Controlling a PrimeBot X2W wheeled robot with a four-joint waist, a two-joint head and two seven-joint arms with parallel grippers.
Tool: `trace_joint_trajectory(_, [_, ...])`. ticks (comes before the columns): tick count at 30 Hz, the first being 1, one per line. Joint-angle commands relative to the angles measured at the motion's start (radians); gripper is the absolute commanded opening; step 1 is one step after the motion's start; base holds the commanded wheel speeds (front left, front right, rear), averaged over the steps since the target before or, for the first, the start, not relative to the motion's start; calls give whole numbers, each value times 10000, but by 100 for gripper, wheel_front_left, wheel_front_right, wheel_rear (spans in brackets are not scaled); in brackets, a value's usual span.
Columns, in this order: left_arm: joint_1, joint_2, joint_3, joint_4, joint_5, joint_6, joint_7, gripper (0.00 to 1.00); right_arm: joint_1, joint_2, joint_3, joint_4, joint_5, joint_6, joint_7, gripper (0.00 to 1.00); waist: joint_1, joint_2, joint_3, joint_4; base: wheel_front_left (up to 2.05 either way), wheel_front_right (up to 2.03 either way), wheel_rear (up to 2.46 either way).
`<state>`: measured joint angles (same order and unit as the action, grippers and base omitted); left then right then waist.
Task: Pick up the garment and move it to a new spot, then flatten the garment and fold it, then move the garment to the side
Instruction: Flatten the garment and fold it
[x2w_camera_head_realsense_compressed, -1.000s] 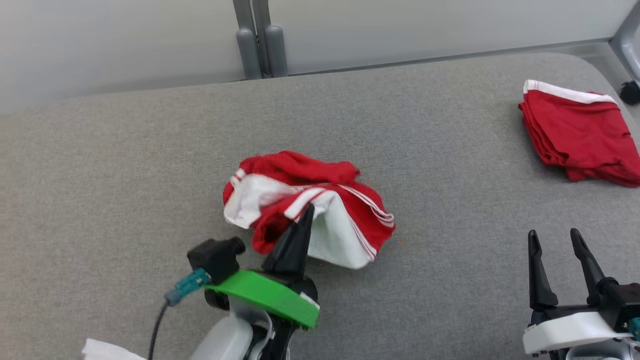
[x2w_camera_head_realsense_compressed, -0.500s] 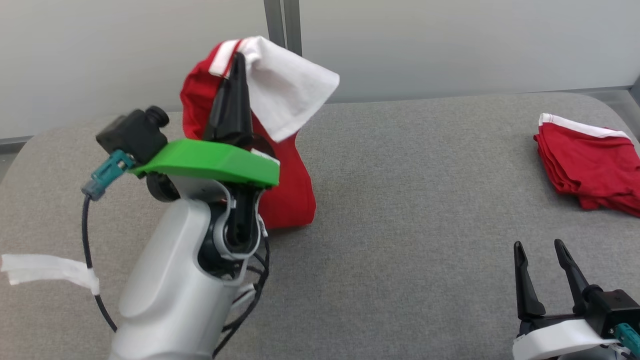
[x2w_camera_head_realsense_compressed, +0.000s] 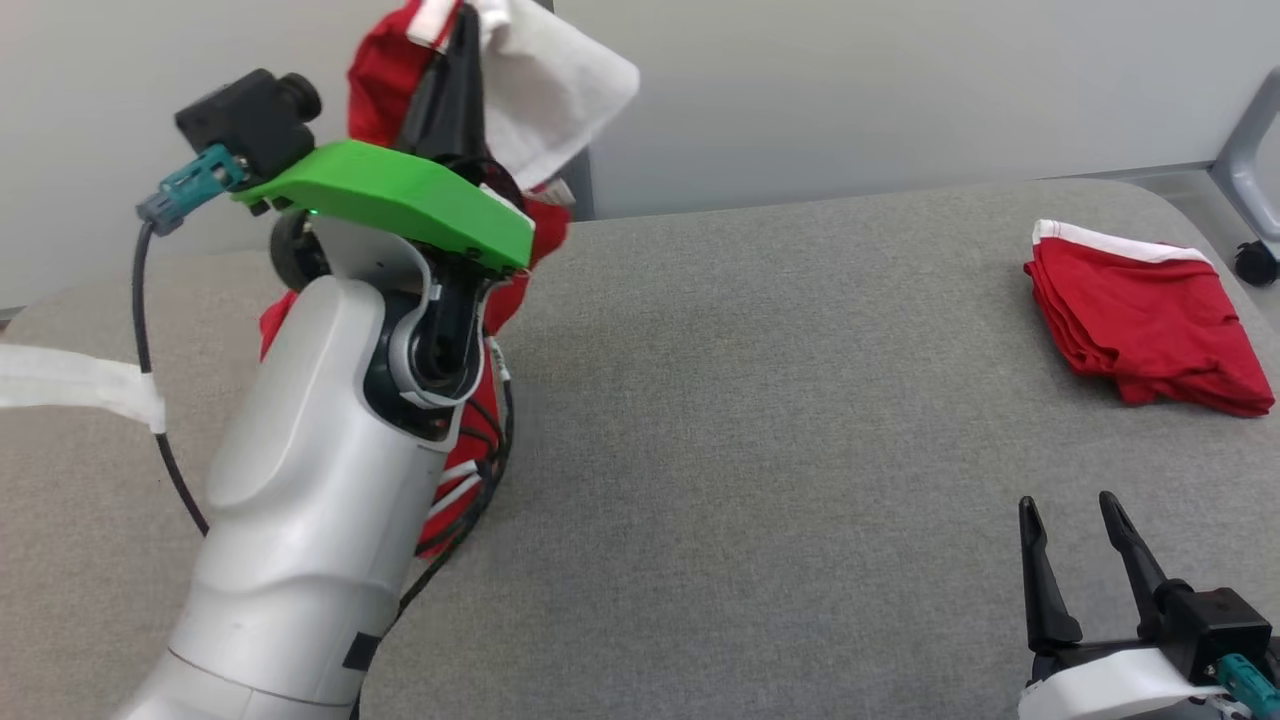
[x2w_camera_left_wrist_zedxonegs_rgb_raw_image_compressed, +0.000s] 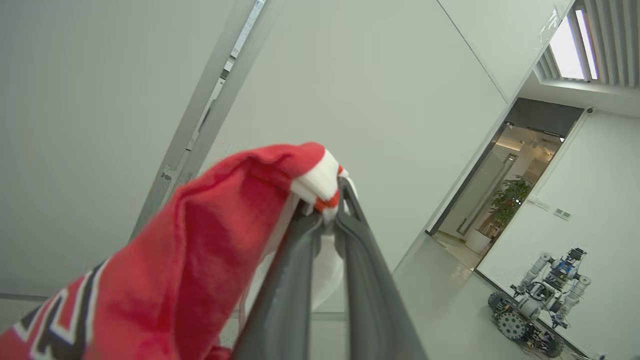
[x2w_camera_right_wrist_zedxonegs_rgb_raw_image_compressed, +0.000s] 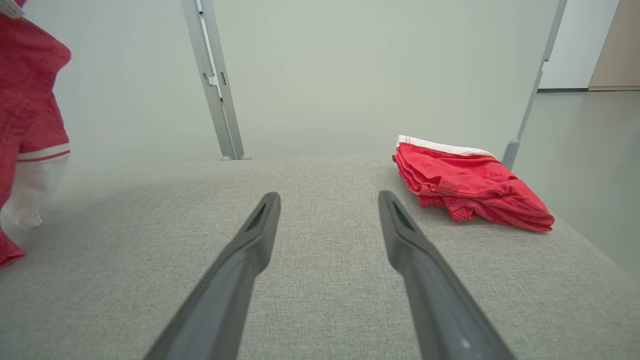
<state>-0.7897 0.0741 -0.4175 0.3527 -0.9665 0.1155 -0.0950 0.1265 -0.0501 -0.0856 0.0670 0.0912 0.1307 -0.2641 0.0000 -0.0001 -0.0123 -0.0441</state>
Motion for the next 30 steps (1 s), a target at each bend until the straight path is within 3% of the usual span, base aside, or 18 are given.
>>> trace_joint_trajectory(1, [130,-85,-165,-77,-392,-291,198,0,94,-13,28,27,-89,0,0,100,0,1,24,-79,0,0,0])
trace_joint_trajectory(5, [722,-224,-1041,-593,-2049,-1083,1116,0,-22,-12,199,78,-126,0,-2,100,0,1,91,-312,0,0,0])
trace_joint_trajectory(7, [928,-235,-1807,-1157,-3014,-1270,1566,0,-118,-13,290,94,-166,0,-2,100,0,1,143,-446,0,0,0])
trace_joint_trajectory(12, [1396,-196,-3364,-1408,-4449,-1068,1886,0,-204,-13,373,96,-235,0,-2,100,0,1,337,-784,0,0,0])
trace_joint_trajectory(20, [1102,-194,-5728,188,-5105,-634,341,0,-377,-12,495,89,-98,0,-2,100,0,1,944,-1217,0,0,0])
trace_joint_trajectory(21, [1059,-207,-6151,379,-5093,-590,56,7,-433,-10,536,102,-59,0,-2,100,0,1,1025,-1277,0,0,0])
trace_joint_trajectory(22, [1043,-222,-6488,527,-5114,-563,-180,28,-476,-12,566,129,-20,-2,-2,100,0,1,1076,-1329,0,0,0])
trace_joint_trajectory(23, [1053,-213,-6870,712,-5186,-525,-419,55,-533,-12,613,149,-5,0,-2,100,0,1,1135,-1393,0,0,0])
trace_joint_trajectory(24, [1060,-213,-7154,802,-5234,-539,-542,100,-570,-15,632,162,21,-2,-2,100,0,1,1175,-1432,0,0,0])
trace_joint_trajectory(30, [1339,-205,-8294,1188,-5539,-763,-1049,100,-599,-12,485,187,158,0,-2,100,0,1,1229,-1407,0,0,0])
